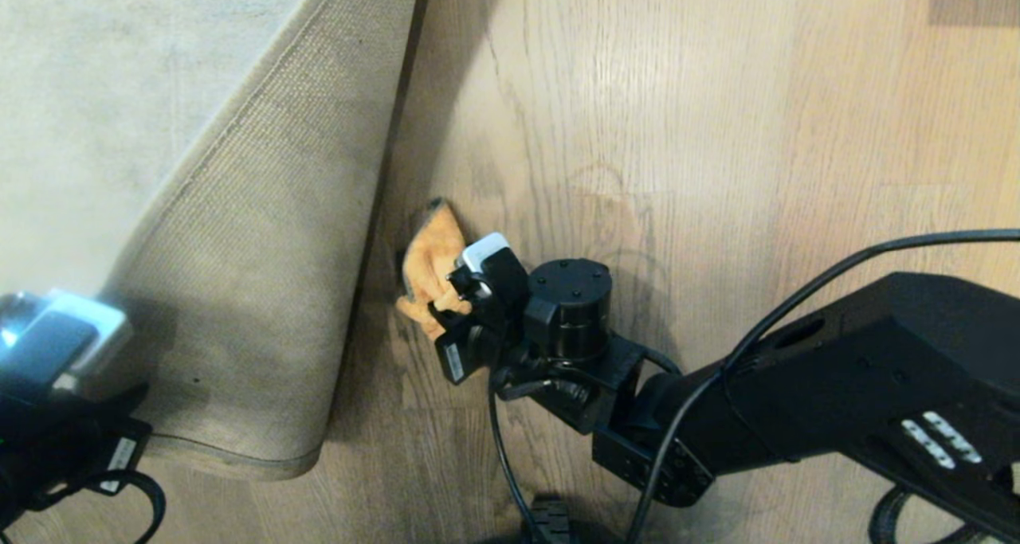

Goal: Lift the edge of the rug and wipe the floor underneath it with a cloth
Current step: Wipe the floor under the carpet with a rag

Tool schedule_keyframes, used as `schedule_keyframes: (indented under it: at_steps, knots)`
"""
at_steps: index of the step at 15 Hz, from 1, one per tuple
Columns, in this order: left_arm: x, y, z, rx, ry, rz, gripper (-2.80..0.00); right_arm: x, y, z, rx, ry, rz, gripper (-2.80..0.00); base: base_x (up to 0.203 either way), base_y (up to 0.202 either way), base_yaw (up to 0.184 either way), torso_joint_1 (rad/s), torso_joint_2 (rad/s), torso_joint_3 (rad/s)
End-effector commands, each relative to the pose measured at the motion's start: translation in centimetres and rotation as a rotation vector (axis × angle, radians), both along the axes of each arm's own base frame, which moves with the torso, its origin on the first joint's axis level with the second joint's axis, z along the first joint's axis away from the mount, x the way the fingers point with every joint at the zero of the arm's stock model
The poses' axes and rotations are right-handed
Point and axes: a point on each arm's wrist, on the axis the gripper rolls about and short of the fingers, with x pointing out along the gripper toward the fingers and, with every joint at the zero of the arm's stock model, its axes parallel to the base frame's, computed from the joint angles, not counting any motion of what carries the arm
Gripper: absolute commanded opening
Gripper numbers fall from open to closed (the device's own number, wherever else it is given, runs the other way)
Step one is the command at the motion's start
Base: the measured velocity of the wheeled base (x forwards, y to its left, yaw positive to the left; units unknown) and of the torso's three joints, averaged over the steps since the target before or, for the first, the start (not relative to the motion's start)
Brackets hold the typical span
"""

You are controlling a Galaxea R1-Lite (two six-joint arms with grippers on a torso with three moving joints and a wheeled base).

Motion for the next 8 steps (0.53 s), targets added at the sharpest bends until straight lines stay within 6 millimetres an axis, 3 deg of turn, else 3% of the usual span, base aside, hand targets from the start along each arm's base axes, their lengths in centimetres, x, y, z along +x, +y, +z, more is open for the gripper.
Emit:
schedule_keyframes:
  at_steps: [1, 5, 8]
  knots:
    - [0.0, 0.0, 0.0, 0.003, 0.002, 0.001, -2.8, 0.2, 0.2, -0.6, -0.004, 0.003, -0.001, -2.8, 0.0, 0.0, 0.0, 0.0, 0.0, 0.0]
    - [0.0, 0.0, -0.1, 0.003, 0.003, 0.001, -2.8, 0.7, 0.8, -1.2, 0.008, 0.017, -0.003, -2.8, 0.0, 0.0, 0.0, 0.0, 0.0, 0.0]
    - [0.0, 0.0, -0.4, 0.004, 0.014, -0.002, -2.8, 1.3, 1.3, -0.3, 0.038, 0.0, -0.006, -2.8, 0.0, 0.0, 0.0, 0.0, 0.0, 0.0]
